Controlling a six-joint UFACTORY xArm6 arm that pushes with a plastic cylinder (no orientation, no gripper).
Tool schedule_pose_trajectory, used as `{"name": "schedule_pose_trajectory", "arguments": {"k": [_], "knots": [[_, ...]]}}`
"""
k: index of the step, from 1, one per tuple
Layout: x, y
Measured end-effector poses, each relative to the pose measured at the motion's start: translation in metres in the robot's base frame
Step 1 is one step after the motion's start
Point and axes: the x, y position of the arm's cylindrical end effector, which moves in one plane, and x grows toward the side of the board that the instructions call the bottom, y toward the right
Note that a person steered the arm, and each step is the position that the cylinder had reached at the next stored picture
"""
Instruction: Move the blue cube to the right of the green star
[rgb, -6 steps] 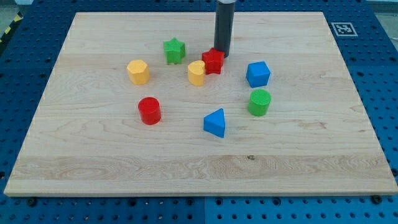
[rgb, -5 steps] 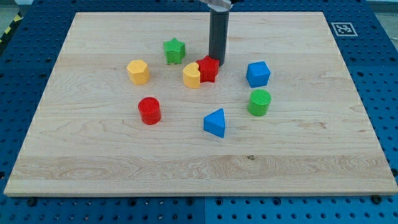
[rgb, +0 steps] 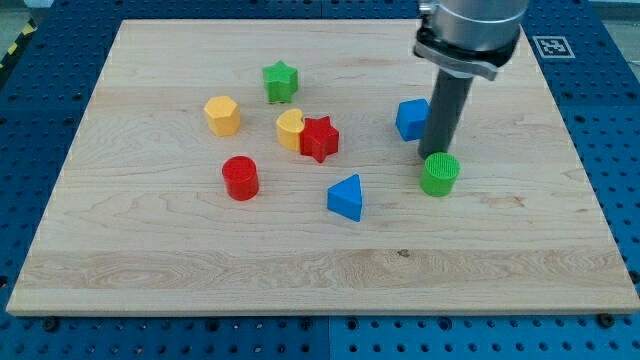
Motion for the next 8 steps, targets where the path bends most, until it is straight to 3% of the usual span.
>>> {"name": "schedule_pose_trajectory", "arguments": {"k": [2,5,8], "knots": [[-0.001,-0.012],[-0.048,-0.021],[-0.068,-0.023]]}}
